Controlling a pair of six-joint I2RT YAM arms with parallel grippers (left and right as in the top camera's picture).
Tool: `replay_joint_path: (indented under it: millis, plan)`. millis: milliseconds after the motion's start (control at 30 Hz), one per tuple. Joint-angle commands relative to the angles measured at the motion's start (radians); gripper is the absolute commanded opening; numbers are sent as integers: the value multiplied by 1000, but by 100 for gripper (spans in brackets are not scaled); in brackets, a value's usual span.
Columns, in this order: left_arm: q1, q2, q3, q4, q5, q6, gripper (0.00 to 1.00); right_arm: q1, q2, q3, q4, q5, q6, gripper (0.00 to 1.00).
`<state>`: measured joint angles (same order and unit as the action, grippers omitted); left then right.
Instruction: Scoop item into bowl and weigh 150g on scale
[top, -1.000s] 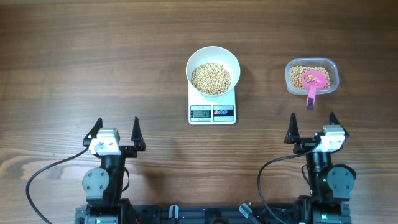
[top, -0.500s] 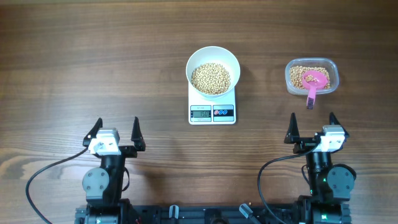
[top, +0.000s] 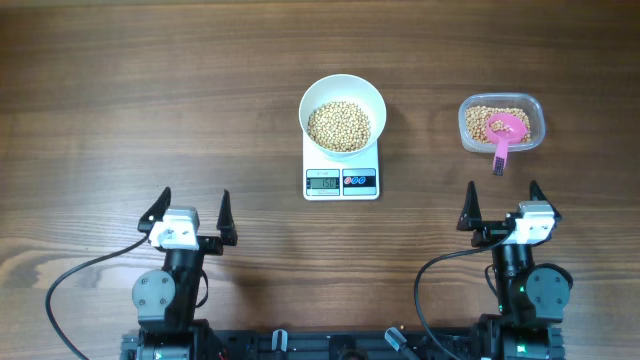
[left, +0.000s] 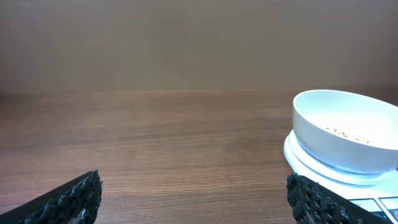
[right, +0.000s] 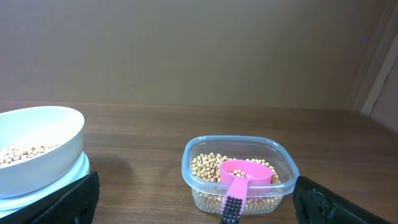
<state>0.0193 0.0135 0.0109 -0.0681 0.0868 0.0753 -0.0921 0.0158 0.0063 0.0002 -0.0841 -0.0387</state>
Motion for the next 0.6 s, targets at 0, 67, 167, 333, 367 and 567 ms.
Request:
replay_joint_path:
  millis: [0,67,167,333,367,567]
  plan:
    - [-5,-11,-5,-12,-57,22,100,5,-2,-1,2,18,14,100]
    - [-5,-11,-5,-12,-65,21,100,5,-2,-1,2,18,15,100]
    - [-5,-11,-5,-11,-98,-25,100,5,-2,-1,2,18,14,100]
    - [-5,-11,-5,-11,-96,-39,100,5,-2,-1,2,18,14,100]
    - [-5,-11,-5,-11,-95,-38,100,5,-2,-1,2,18,14,100]
    - [-5,-11,-5,-11,-84,-38,100,5,-2,-1,2,18,14,100]
